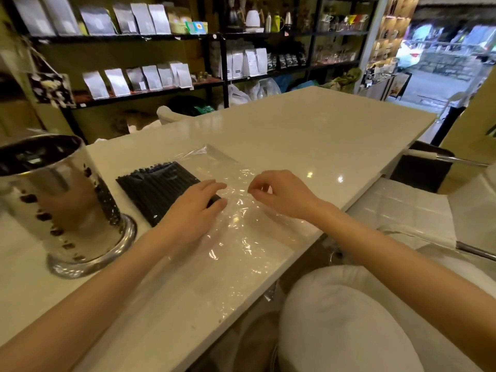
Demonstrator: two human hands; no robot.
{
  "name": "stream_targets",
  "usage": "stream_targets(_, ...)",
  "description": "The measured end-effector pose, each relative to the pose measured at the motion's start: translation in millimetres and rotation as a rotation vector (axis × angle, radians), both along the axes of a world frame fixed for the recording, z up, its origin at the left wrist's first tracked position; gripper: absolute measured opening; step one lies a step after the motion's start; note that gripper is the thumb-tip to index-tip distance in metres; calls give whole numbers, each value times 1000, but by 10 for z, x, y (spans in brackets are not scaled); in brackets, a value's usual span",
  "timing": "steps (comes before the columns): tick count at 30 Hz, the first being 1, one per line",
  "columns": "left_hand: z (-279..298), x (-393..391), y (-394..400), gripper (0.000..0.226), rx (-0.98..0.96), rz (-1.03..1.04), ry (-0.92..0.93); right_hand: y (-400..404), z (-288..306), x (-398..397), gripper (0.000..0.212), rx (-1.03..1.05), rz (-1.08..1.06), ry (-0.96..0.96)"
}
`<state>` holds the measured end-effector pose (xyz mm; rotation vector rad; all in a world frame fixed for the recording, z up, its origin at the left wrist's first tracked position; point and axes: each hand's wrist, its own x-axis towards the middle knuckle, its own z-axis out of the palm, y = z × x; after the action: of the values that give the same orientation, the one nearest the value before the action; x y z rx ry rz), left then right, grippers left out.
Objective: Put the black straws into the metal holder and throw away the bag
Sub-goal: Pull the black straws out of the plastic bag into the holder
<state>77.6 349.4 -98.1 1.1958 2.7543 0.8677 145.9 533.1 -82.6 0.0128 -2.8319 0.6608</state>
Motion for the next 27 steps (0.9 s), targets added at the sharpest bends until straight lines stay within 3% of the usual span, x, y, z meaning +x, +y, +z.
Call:
stream_targets(5, 8, -63, -299, 45, 35, 232, -144, 64, -105, -631, 37, 10, -129, -102)
stream_targets(8, -59, -114, -434, 49, 33, 423, -361, 82, -208, -893, 50, 87, -284, -202)
stream_targets(11, -67, -96, -519, 50, 150, 516, -527, 53, -254, -1064, 50, 120, -391, -231)
stream_targets(16, 16, -118, -552, 46, 495, 583, -781, 33, -249, -1319, 25, -177, -445, -222)
stream_targets(23, 189, -130, -427, 38, 942, 602, -1122, 33, 87, -1386, 31, -448, -384, -277)
stream_targets(27, 237, -150, -441, 6, 1066, 572, -1218, -105, 554, -1418, 15, -506, -260, -134)
